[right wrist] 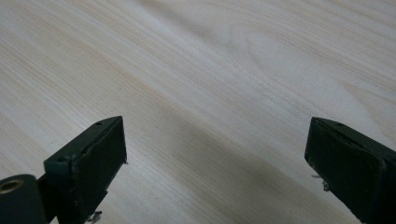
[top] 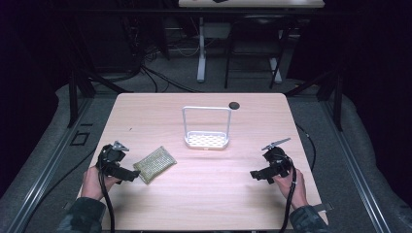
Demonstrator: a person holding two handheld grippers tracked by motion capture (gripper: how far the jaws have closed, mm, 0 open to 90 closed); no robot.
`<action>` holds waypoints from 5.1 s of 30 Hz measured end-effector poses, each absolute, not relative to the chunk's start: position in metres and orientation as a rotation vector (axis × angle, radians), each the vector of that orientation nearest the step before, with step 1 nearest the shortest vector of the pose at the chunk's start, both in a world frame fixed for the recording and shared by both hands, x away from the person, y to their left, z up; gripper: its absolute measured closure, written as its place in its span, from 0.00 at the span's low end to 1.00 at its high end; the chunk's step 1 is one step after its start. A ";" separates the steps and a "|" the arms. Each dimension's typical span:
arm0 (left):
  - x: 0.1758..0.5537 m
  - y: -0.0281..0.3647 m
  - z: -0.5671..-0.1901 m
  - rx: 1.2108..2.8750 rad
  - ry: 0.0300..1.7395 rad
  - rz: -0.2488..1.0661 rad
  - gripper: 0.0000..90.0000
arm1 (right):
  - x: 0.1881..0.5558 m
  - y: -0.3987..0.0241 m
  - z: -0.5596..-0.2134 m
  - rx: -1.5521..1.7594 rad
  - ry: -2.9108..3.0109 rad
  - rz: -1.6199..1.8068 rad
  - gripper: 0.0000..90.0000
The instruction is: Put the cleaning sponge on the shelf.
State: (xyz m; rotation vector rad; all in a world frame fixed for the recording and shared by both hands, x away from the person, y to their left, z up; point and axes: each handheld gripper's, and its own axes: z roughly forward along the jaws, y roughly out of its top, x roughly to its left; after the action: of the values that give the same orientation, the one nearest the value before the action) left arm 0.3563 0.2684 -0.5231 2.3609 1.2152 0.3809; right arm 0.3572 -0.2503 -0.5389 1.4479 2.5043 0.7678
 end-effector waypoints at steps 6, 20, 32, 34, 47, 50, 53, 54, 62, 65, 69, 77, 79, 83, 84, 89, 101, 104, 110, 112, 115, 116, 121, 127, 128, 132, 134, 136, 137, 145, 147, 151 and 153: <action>0.360 0.255 -0.525 2.379 1.155 0.355 0.00 | 0.358 -0.250 -0.540 1.442 2.506 0.779 0.06; 0.377 0.228 -0.534 2.429 1.066 0.318 0.00 | 0.358 -0.246 -0.541 1.429 2.522 0.772 0.06; 0.394 0.216 -0.545 2.466 1.062 0.312 0.01 | 0.357 -0.244 -0.541 1.425 2.532 0.760 0.06; 0.397 0.215 -0.548 2.481 1.049 0.305 0.07 | 0.358 -0.245 -0.541 1.425 2.532 0.765 0.06; 0.395 0.216 -0.552 2.465 1.059 0.272 0.33 | 0.357 -0.245 -0.541 1.428 2.532 0.761 0.07; 0.394 0.216 -0.552 2.451 1.060 0.270 0.41 | 0.357 -0.245 -0.541 1.428 2.532 0.761 0.07; 0.393 0.217 -0.552 2.433 1.069 0.269 0.49 | 0.357 -0.244 -0.541 1.422 2.538 0.751 0.07; 0.393 0.217 -0.552 2.430 1.072 0.270 0.50 | 0.357 -0.244 -0.541 1.418 2.539 0.747 0.07; 0.392 0.220 -0.551 2.397 1.078 0.278 0.72 | 0.357 -0.245 -0.541 1.417 2.538 0.753 0.07; 0.392 0.221 -0.551 2.386 1.075 0.297 0.81 | 0.357 -0.244 -0.541 1.419 2.535 0.754 0.07; 0.390 0.218 -0.552 2.381 1.061 0.329 0.95 | 0.357 -0.245 -0.541 1.418 2.538 0.750 0.07; 0.389 0.218 -0.551 2.389 1.054 0.335 0.99 | 0.357 -0.244 -0.540 1.417 2.542 0.745 0.07; 0.389 0.218 -0.550 2.394 1.046 0.336 0.99 | 0.357 -0.245 -0.541 1.417 2.537 0.753 0.07; 0.389 0.217 -0.548 2.397 1.039 0.343 0.99 | 0.357 -0.245 -0.541 1.417 2.539 0.747 0.07; 0.388 0.217 -0.548 2.398 1.037 0.342 0.99 | 0.357 -0.245 -0.541 1.416 2.537 0.750 0.07; 0.386 0.217 -0.541 2.381 1.025 0.356 0.99 | 0.357 -0.245 -0.541 1.416 2.536 0.753 0.07; 0.377 0.215 -0.526 2.358 0.998 0.379 0.99 | 0.357 -0.246 -0.541 1.426 2.532 0.754 0.07; 0.375 0.212 -0.523 2.357 0.988 0.376 0.99 | 0.357 -0.246 -0.541 1.428 2.531 0.756 0.07; 0.371 0.206 -0.520 2.352 0.963 0.363 0.99 | 0.357 -0.246 -0.541 1.427 2.529 0.760 0.07; 0.370 0.204 -0.519 2.350 0.952 0.356 0.99 | 0.357 -0.246 -0.541 1.429 2.531 0.754 0.07; 0.369 0.201 -0.518 2.353 0.940 0.348 0.99 | 0.357 -0.246 -0.541 1.428 2.527 0.760 0.07; 0.369 0.200 -0.518 2.354 0.935 0.343 0.99 | 0.357 -0.246 -0.541 1.428 2.527 0.760 0.07; 0.368 0.198 -0.516 2.353 0.926 0.340 0.99 | 0.357 -0.245 -0.541 1.426 2.527 0.760 0.07; 0.369 0.191 -0.514 2.351 0.901 0.332 0.99 | 0.357 -0.246 -0.541 1.429 2.530 0.751 0.07; 0.369 0.191 -0.514 2.351 0.901 0.332 0.99 | 0.357 -0.246 -0.541 1.429 2.530 0.751 0.07; 0.369 0.185 -0.513 2.351 0.883 0.319 0.99 | 0.357 -0.246 -0.541 1.433 2.530 0.755 0.07; 0.369 0.183 -0.512 2.355 0.871 0.321 0.99 | 0.357 -0.245 -0.541 1.432 2.530 0.755 0.07; 0.369 0.181 -0.512 2.355 0.866 0.317 0.99 | 0.357 -0.245 -0.541 1.433 2.530 0.754 0.07; 0.369 0.180 -0.512 2.358 0.861 0.318 0.99 | 0.357 -0.245 -0.541 1.432 2.530 0.753 0.07; 0.370 0.171 -0.510 2.369 0.831 0.313 0.99 | 0.357 -0.246 -0.541 1.420 2.533 0.749 0.07; 0.371 0.168 -0.509 2.368 0.824 0.310 0.99 | 0.357 -0.246 -0.541 1.419 2.533 0.748 0.07; 0.373 0.162 -0.508 2.372 0.805 0.305 0.99 | 0.357 -0.246 -0.541 1.421 2.532 0.745 0.08; 0.374 0.158 -0.507 2.374 0.798 0.301 0.99 | 0.357 -0.246 -0.541 1.420 2.529 0.750 0.08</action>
State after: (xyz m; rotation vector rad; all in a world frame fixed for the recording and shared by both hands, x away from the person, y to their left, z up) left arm 0.3739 0.1583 -0.5072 2.3743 0.7979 0.3015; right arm 0.3569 -0.2460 -0.5412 1.4204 2.5293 0.7504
